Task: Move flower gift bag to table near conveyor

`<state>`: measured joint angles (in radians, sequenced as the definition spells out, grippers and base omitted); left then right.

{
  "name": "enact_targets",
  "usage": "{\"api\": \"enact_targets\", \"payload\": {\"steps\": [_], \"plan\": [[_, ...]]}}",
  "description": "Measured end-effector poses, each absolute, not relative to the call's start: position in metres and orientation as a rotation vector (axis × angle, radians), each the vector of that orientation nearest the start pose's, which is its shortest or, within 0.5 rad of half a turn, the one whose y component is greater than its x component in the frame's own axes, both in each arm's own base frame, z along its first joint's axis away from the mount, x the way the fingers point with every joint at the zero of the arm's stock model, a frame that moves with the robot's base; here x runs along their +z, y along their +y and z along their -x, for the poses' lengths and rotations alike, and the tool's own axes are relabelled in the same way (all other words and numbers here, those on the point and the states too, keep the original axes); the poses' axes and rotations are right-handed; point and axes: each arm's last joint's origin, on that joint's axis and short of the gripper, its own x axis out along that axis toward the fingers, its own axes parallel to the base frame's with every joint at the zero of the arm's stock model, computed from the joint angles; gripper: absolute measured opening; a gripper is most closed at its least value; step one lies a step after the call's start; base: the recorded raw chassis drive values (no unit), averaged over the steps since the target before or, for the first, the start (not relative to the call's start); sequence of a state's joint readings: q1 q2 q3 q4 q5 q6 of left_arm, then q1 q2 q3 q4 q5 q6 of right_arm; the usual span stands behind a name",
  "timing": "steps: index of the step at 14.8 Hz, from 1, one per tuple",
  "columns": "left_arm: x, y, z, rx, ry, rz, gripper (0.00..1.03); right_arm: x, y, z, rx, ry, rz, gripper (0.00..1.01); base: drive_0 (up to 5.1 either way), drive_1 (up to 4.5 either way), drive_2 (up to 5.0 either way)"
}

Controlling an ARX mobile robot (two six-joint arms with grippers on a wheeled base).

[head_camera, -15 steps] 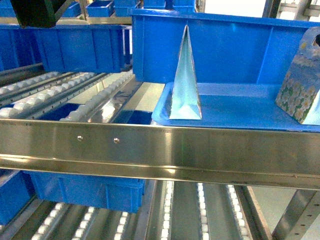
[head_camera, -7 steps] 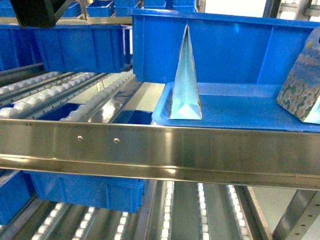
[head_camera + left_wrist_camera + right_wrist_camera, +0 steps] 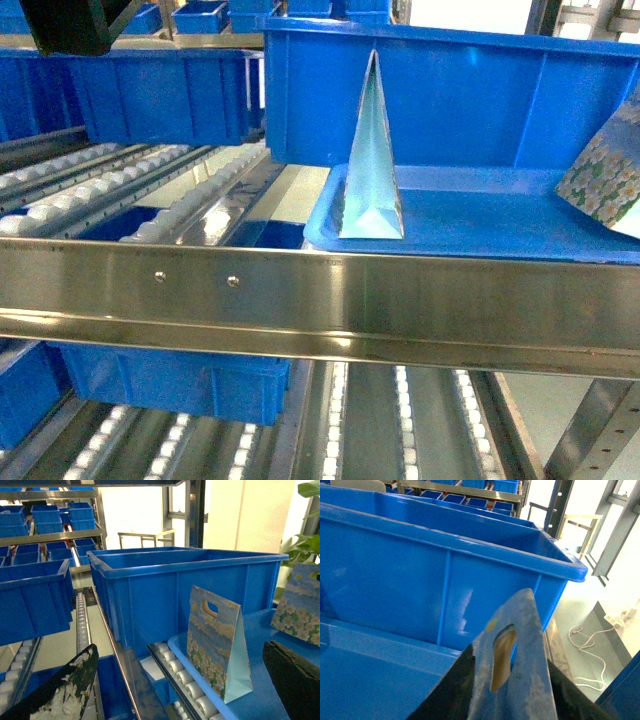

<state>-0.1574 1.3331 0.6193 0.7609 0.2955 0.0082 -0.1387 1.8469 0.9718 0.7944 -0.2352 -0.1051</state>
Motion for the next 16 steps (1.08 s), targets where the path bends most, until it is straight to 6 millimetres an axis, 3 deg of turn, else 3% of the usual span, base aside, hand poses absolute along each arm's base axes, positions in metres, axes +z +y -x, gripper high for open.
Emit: {"api": "enact_targets", "payload": {"steps": [3, 7, 12, 16], "plan": [[0.25, -0.052, -0.273, -0.452, -0.049, -0.011, 0.98, 0.2, -0.047, -0.388, 0.102, 0.075, 0.087, 0.01, 0.0, 0.0, 0.0], [0.25, -0.052, -0.273, -0.453, -0.049, -0.011, 0.98, 0.205, -0.047, -0.387, 0.101, 0.055, 0.078, 0.02, 0.0, 0.0, 0.0], [0.25, -0.052, -0.273, -0.453, -0.049, -0.011, 0.98, 0.266, -0.04, -0.37, 0.136, -0.092, 0.088, 0.02, 0.0, 0.0, 0.0], [0.25, -0.052, -0.273, -0.453, -0.049, -0.011, 0.98, 0.276, -0.032, -0.365, 0.178, -0.099, 0.09, 0.02, 0.0, 0.0, 0.0]]}}
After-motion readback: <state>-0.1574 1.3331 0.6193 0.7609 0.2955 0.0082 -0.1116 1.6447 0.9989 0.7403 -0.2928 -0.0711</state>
